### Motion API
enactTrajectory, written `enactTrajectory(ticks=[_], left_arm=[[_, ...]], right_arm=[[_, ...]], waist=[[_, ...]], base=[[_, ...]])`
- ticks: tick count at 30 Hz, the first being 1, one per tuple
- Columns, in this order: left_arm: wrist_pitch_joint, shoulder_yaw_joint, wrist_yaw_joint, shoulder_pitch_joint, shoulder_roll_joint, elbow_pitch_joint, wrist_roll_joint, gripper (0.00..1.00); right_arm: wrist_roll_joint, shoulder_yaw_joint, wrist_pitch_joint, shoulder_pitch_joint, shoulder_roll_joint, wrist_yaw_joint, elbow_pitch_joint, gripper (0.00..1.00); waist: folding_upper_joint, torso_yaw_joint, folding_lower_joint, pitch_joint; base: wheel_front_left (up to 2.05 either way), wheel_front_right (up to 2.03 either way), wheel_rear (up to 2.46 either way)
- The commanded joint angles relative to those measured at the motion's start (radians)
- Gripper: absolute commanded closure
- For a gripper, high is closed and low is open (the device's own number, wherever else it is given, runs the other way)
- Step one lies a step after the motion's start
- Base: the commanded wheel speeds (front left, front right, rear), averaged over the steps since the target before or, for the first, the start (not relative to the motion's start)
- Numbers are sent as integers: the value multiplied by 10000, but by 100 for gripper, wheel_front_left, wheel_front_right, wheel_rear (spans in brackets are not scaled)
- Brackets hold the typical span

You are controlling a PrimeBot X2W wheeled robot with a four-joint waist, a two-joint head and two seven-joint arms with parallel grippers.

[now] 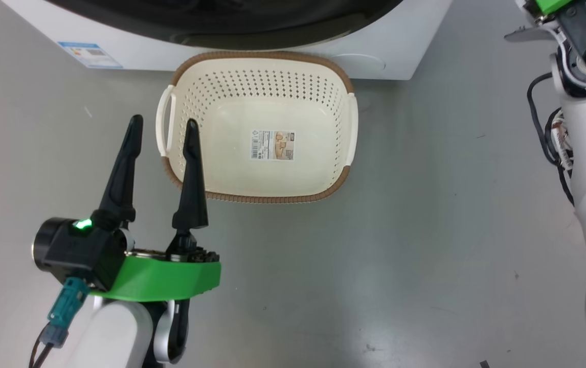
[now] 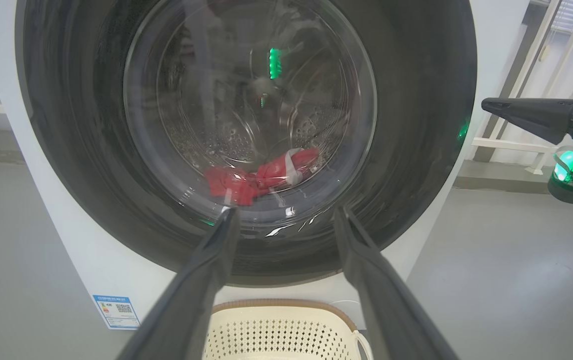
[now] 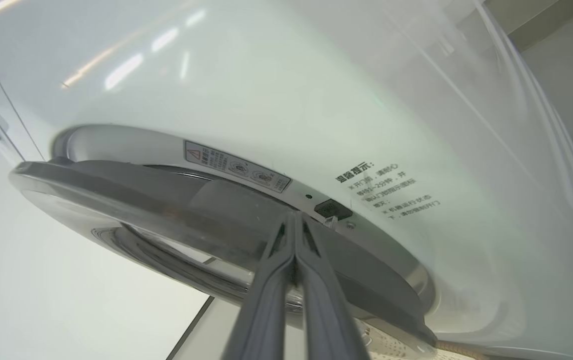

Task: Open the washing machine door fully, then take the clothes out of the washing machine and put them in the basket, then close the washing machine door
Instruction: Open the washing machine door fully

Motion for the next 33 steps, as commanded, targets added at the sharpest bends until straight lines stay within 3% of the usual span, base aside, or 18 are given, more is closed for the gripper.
enactTrajectory(ticks=[1,33], left_arm=[[-66,265,-53,-149,253,-283,38,0],[-272,-33,-138,-404,68,25,3,0]], right_arm=[[205,24,159,-309,114,-7,-167,100],[1680,-270,1341,-1635,23,-7,1462,100]], waist=[[-1,118,-1,115],[-1,883,-1,536]], base=[[0,0,0],[0,0,0]])
